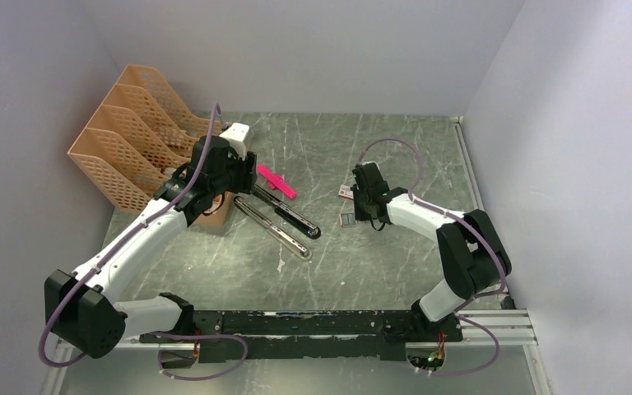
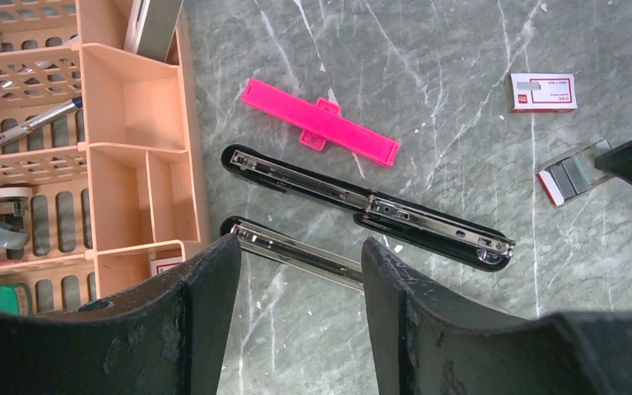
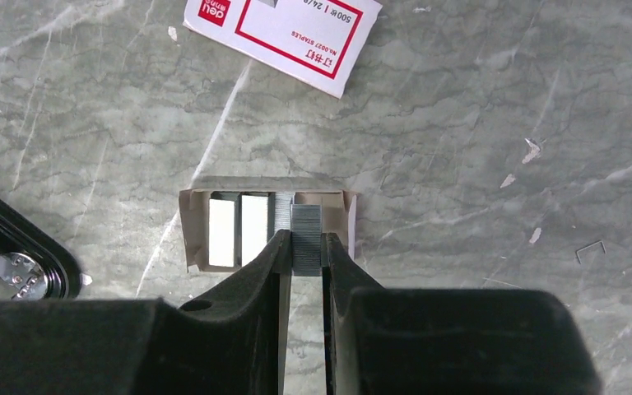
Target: Load the staples into the stapler
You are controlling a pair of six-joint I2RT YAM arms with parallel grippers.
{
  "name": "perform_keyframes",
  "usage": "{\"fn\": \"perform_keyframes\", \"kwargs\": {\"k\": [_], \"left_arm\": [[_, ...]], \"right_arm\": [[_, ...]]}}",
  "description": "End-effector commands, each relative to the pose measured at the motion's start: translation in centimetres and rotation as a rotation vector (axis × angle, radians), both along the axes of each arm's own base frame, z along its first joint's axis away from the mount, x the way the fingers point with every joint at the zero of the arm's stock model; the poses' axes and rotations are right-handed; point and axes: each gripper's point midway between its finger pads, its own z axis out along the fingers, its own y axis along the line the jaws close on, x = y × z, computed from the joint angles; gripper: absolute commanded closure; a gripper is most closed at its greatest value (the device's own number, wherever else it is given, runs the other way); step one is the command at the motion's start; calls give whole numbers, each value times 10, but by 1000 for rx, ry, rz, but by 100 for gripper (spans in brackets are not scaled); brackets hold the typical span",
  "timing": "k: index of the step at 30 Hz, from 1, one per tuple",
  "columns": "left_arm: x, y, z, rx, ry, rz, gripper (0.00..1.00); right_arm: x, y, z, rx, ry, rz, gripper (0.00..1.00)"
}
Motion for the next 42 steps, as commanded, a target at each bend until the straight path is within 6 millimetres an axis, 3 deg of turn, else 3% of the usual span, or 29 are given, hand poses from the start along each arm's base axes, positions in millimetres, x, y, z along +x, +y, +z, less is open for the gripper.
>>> {"fn": "perform_keyframes", "kwargs": {"k": [1,5,9,19,28,36,39,42], "left_arm": [[2,-1,-1,-5,-7,-17,40],[3,-1,-1,-6,-6,-15,40],[3,-1,-2,-8,-3,-16,40],[3,-1,-3,-13,2,-18,40],[3,1,-3,-10,0,-12,40],[3,1,-3,-10,2,-10,40],[3,4,-1,-13,0,6,40],[4,13,4,-32,-6,52,41]], "right_arm": [[4,2,16,-13,-33,18,92],[3,5,25,-5,-57,58,92],[-15,33,34,-3,-78,228,92],[-92,92,29,43,-57,608,91],[-125,121,-3,-41,62,746,88],[-159,150,6,46,53,858,88],[-165,169,12,74,27,901,88],[-157,191,15,88,13,882,87]]}}
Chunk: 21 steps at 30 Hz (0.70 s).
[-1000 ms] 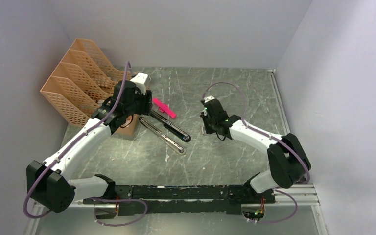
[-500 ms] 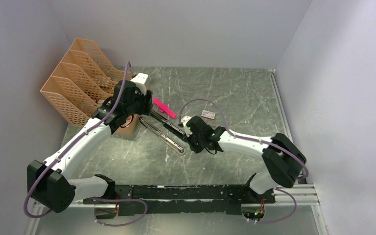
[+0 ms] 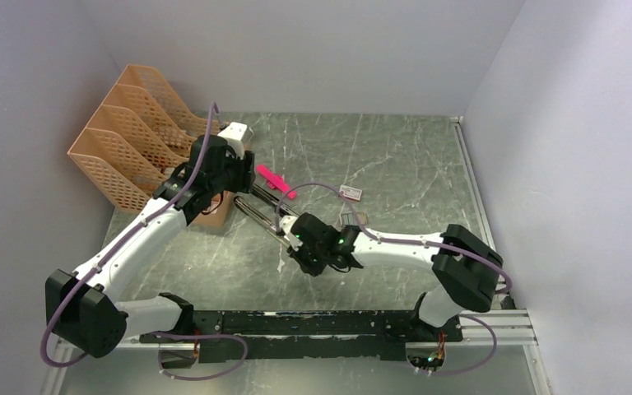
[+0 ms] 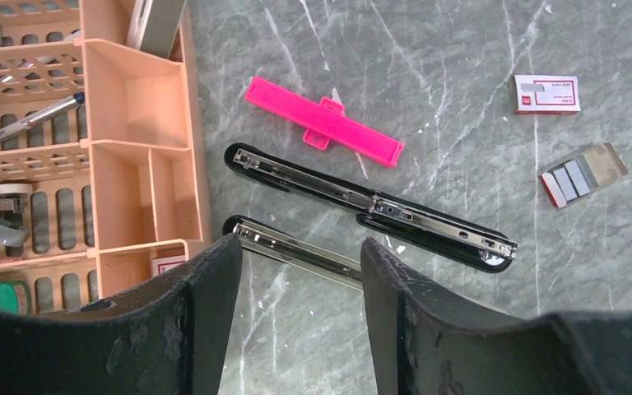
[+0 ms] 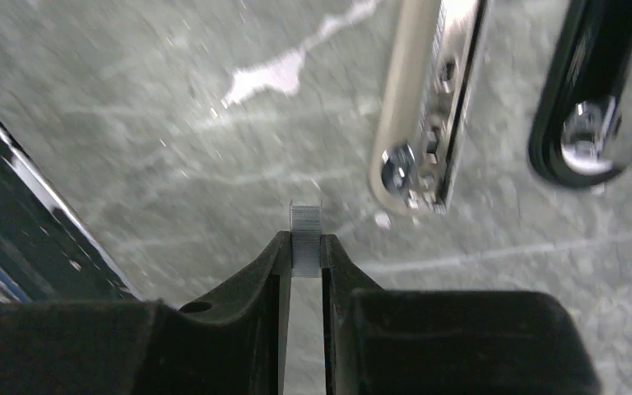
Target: Load the staples into the stapler
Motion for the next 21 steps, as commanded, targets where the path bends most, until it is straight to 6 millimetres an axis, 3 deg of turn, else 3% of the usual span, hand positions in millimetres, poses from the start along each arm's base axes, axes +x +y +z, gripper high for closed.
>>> {"fn": "perform_keyframes", "kwargs": {"k": [1,5,11,18,21], "left_arm": [[3,14,8,-38,-21,66,41],[6,33,17,-97,-43,131,40],[8,51,24,-127,-73,194,40],[8,51,23,-134,-70,188,40],[8,51,23,-136,-71,184,40]], "right_arm": [[11,45,15,78,-19,2,87],[17,73,11,53,-35,20,85],[21,95,-3,-8,-31,58,85],[23,100,-15,-55,-28,73,82],[21,99,-20,-62,-18,81,76]]}}
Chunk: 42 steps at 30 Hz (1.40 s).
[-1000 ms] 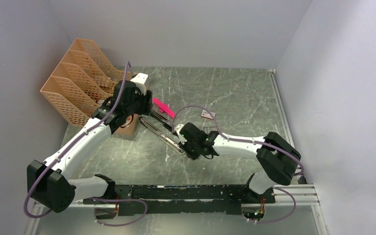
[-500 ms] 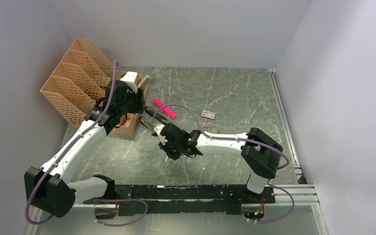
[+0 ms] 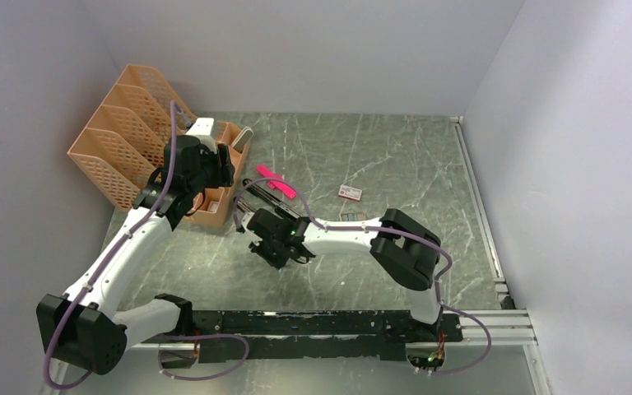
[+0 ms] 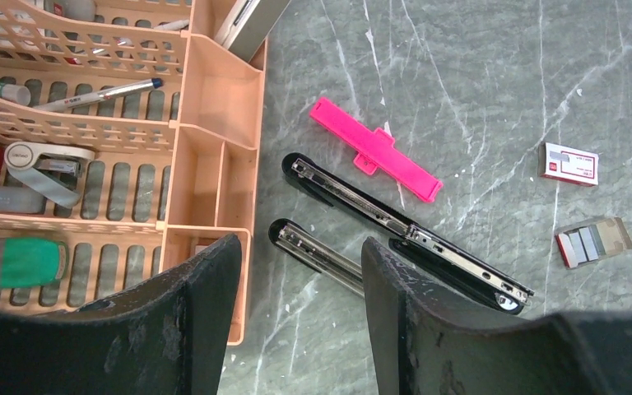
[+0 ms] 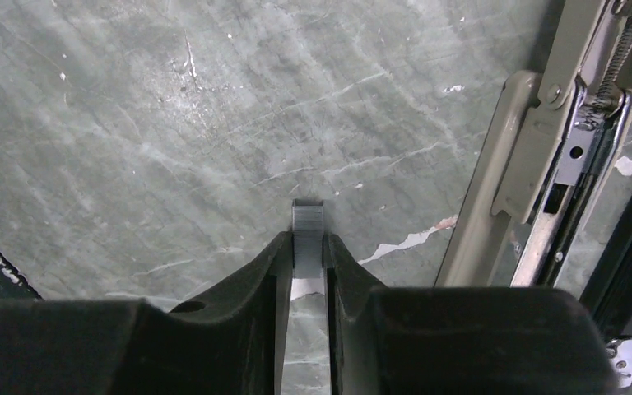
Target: Load the staples into the stapler
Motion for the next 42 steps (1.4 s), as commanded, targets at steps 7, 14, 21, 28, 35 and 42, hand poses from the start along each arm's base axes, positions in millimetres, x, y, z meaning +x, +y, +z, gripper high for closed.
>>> {"fn": "perform_keyframes", "kwargs": {"k": [7,14,21,28,35,42], "left_arm": [[2,-1,7,-31,-33,-9,40],[2,-1,7,-33,-33,-12,40],[1,-2,8,-37,-37,-16,40],[1,-4,9,-43,-39,-27,40],[1,-5,8,-42,-42,-34,40],[1,-5,8,-42,-43,-36,40]], "right_arm": [[-4,3,3,20,0,26,58],[28,-8,89,291,-197,-127,58],[104,-124,107,306,-284,-577,60],[137,-206,78,171,-223,-822,64],[141,-225,48,125,-125,-879,64],[141,-237,31,95,-74,-905,62]]}}
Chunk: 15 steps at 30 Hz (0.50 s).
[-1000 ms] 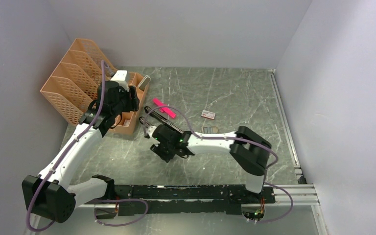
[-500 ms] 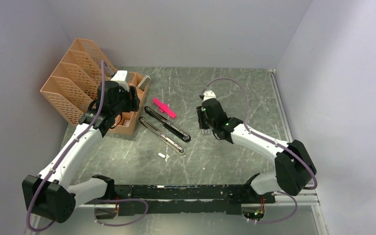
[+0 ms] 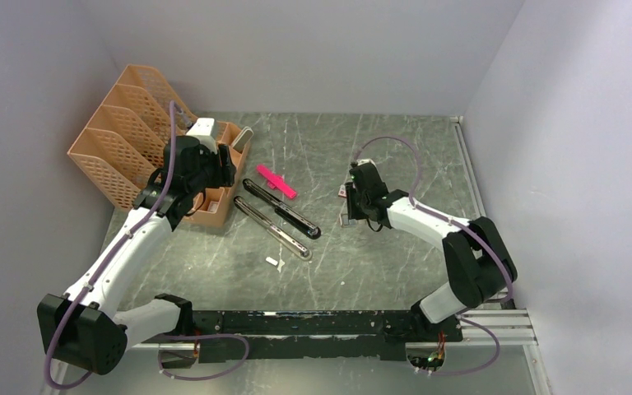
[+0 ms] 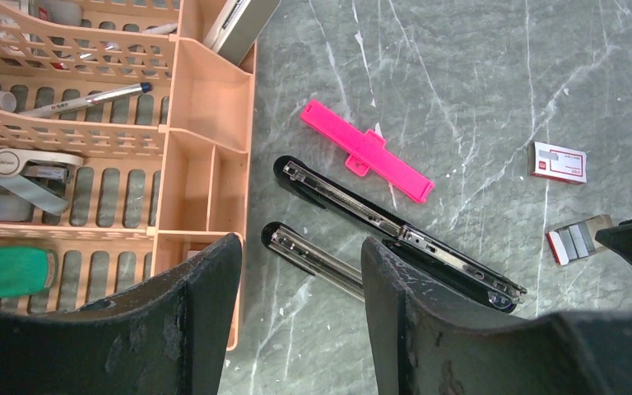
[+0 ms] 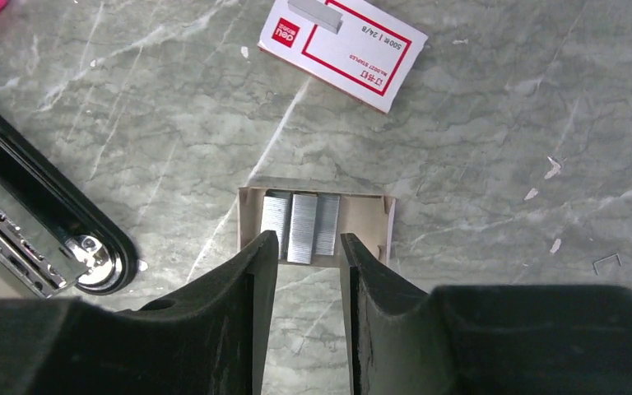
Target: Load the staples into the stapler
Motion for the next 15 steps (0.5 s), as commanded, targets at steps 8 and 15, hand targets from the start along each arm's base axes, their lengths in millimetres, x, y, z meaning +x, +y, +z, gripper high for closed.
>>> {"fn": "perform_keyframes", "kwargs": {"k": [8,15], "left_arm": [[1,-2,9,-27,-37,-20,40],[0,-2,10,-28,-41,-23,40]], "right_arm": [[-4,-2,-18,33,70,12,57],[-3,-15,-26,-7,89,-28,56]]}}
